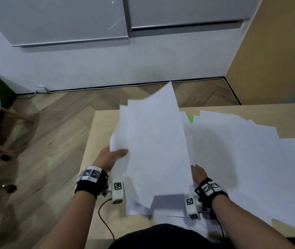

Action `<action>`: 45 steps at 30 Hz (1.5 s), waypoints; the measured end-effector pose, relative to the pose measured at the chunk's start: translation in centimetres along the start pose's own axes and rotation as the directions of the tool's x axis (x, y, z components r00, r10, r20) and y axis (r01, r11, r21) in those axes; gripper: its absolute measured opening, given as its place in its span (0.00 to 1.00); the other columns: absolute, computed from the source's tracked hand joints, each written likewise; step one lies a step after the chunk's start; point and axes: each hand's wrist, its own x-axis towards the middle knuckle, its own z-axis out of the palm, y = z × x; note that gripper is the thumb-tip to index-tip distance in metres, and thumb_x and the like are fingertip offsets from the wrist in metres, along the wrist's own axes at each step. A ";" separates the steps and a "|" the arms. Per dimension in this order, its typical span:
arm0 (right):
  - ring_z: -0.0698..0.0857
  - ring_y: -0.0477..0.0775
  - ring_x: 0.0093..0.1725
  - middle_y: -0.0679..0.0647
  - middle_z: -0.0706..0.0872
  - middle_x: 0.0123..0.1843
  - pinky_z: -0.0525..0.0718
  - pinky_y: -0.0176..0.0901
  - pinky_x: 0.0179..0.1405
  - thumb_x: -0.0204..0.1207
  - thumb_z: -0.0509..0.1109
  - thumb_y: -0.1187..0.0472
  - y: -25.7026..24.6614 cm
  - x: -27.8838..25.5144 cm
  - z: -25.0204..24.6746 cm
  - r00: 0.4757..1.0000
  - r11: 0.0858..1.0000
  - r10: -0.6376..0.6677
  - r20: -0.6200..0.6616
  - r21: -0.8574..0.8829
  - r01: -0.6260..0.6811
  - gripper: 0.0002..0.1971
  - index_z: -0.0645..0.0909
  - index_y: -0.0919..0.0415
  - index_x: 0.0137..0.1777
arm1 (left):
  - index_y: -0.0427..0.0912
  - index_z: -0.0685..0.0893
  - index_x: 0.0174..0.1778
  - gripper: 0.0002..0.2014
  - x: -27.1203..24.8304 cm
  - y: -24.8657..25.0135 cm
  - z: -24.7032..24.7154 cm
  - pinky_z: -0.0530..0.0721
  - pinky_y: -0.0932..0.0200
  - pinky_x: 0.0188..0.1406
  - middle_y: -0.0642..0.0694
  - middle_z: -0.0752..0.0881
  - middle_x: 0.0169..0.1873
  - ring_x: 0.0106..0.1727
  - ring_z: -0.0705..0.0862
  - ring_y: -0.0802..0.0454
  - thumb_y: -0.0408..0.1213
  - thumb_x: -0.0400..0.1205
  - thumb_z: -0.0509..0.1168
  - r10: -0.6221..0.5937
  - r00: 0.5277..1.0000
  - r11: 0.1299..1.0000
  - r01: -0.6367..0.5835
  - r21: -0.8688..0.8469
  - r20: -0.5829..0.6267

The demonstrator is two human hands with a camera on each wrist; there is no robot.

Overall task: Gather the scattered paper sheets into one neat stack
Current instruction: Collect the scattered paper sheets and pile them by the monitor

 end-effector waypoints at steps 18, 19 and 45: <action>0.82 0.54 0.54 0.52 0.84 0.54 0.76 0.41 0.58 0.74 0.76 0.65 1.4 0.6 0.4 1.000 0.997 -0.019 -0.002 0.081 0.019 0.15 0.81 0.58 0.61 | 0.40 0.84 0.68 0.26 3.1 -8.8 4.4 0.81 0.50 0.63 0.42 0.87 0.63 0.61 0.86 0.41 0.54 0.80 0.69 -0.065 0.988 0.967 0.097 0.235 -0.142; 0.83 0.54 0.54 0.52 0.85 0.54 0.77 0.41 0.58 0.74 0.77 0.65 1.5 0.6 0.4 1.000 0.996 -0.015 0.011 0.086 0.014 0.16 0.82 0.59 0.60 | 0.41 0.85 0.66 0.26 3.2 -9.1 4.3 0.83 0.49 0.60 0.41 0.88 0.60 0.57 0.87 0.41 0.55 0.78 0.69 -0.082 0.978 0.981 0.113 0.157 -0.190; 0.84 0.53 0.38 0.56 0.88 0.39 0.82 0.43 0.40 0.63 0.74 0.69 -7.2 -5.5 -0.8 0.873 0.882 -0.440 0.208 0.283 0.377 0.10 0.86 0.68 0.45 | 0.46 0.72 0.62 0.27 3.9 -6.4 7.4 0.79 0.64 0.38 0.44 0.82 0.46 0.36 0.83 0.55 0.32 0.69 0.74 -0.093 0.971 0.977 0.131 -0.167 0.219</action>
